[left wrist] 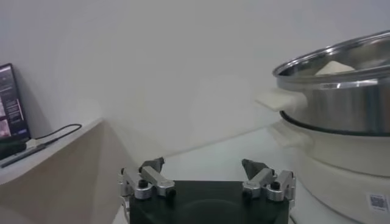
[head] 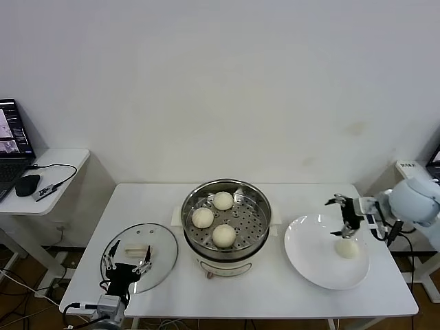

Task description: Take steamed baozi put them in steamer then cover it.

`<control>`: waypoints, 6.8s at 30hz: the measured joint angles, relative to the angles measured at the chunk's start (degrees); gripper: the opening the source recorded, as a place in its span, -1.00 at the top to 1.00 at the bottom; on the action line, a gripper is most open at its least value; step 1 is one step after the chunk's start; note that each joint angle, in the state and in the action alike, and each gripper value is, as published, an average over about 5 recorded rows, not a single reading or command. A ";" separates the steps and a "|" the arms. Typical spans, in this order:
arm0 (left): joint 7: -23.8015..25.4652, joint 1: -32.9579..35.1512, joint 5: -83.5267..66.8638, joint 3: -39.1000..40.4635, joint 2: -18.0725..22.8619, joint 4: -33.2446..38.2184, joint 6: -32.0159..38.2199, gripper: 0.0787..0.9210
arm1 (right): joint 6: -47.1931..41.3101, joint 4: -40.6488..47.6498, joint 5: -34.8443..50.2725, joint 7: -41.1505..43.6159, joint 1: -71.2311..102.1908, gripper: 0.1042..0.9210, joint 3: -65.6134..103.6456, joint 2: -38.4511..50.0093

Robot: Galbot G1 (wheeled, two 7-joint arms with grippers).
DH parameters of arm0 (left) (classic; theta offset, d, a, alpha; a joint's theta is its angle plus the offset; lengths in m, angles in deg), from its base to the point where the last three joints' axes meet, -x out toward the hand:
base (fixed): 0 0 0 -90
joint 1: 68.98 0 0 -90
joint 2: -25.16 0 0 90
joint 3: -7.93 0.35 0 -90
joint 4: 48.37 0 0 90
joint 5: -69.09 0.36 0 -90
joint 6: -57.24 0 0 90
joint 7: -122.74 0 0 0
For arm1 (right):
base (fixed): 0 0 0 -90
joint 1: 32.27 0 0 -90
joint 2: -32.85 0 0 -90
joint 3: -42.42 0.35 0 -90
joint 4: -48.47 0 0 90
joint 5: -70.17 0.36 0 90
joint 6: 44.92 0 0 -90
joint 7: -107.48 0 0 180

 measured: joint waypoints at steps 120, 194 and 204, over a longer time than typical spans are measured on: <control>-0.01 1.81 -1.74 -5.91 0.14 0.40 1.12 -0.77 | -24.00 -1.89 21.02 -6.04 -35.63 -0.15 -27.26 -18.70; -0.22 0.15 -1.32 -5.95 1.32 -1.43 2.57 -0.77 | -11.57 -10.17 27.32 -44.17 2.20 -0.76 1.77 -18.37; -0.49 -0.38 0.71 -6.20 0.66 -3.51 3.93 -0.77 | 2.26 -11.99 20.39 -47.57 34.85 -0.76 35.86 -28.57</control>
